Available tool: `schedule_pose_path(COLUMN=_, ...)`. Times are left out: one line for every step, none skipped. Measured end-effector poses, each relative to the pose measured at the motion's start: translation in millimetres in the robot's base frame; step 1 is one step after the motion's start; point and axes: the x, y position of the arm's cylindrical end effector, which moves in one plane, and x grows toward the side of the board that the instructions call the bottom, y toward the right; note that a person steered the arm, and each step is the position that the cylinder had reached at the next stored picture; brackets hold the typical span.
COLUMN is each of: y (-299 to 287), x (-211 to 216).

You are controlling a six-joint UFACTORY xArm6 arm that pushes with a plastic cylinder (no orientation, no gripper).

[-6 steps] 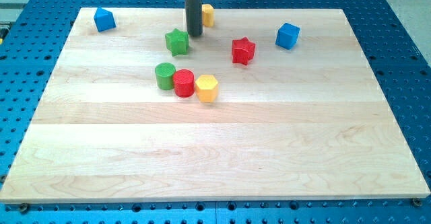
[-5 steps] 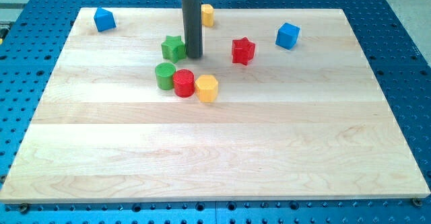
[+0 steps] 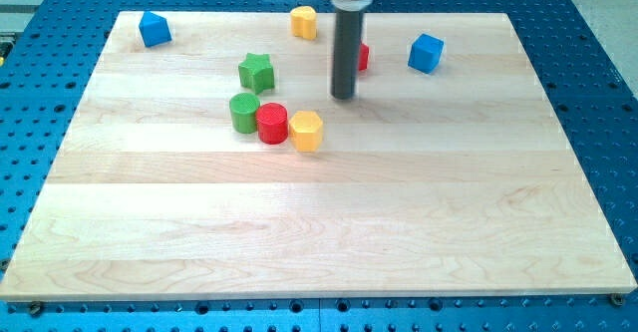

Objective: Place the red star at the right of the heart

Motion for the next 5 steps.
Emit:
schedule_pose_path(y=30, x=-34)
schedule_pose_path(y=48, x=-61)
schedule_pose_path(y=24, x=-62)
schedule_pose_path(y=90, x=-82)
schedule_pose_path(y=76, x=-97)
